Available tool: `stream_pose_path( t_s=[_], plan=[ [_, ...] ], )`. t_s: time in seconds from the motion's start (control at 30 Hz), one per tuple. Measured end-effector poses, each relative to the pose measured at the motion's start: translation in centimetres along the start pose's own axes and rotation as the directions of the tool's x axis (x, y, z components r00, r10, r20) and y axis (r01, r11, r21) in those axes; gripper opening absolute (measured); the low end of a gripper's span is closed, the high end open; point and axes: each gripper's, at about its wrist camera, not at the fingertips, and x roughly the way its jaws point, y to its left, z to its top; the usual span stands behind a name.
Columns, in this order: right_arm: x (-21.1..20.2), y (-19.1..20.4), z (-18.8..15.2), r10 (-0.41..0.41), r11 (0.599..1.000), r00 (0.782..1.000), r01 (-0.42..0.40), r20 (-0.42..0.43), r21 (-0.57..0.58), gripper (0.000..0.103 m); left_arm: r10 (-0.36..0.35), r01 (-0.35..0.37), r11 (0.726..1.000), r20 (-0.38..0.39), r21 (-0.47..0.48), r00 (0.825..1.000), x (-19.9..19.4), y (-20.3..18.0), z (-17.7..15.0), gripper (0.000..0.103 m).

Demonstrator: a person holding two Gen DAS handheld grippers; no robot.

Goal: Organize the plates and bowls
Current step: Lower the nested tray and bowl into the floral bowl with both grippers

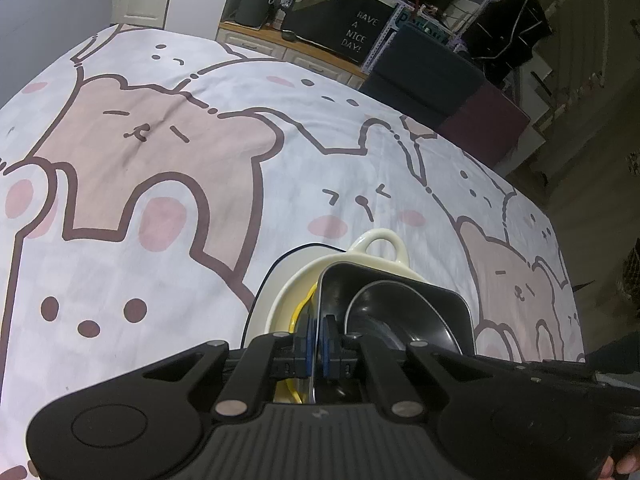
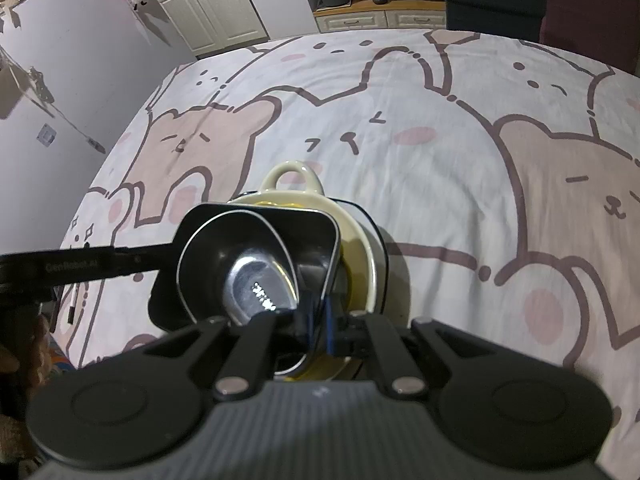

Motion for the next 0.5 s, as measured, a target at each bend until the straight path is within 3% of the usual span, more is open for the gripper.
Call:
stream_pose_path(
  t_s=[0.5],
  plan=[
    [0.1,0.04,-0.05,-0.007,1.0,1.0,0.007,-0.004,-0.01,0.008,0.0,0.0,1.0,-0.002,0.025,1.0,0.0,-0.02,-0.01,0.004]
  ],
)
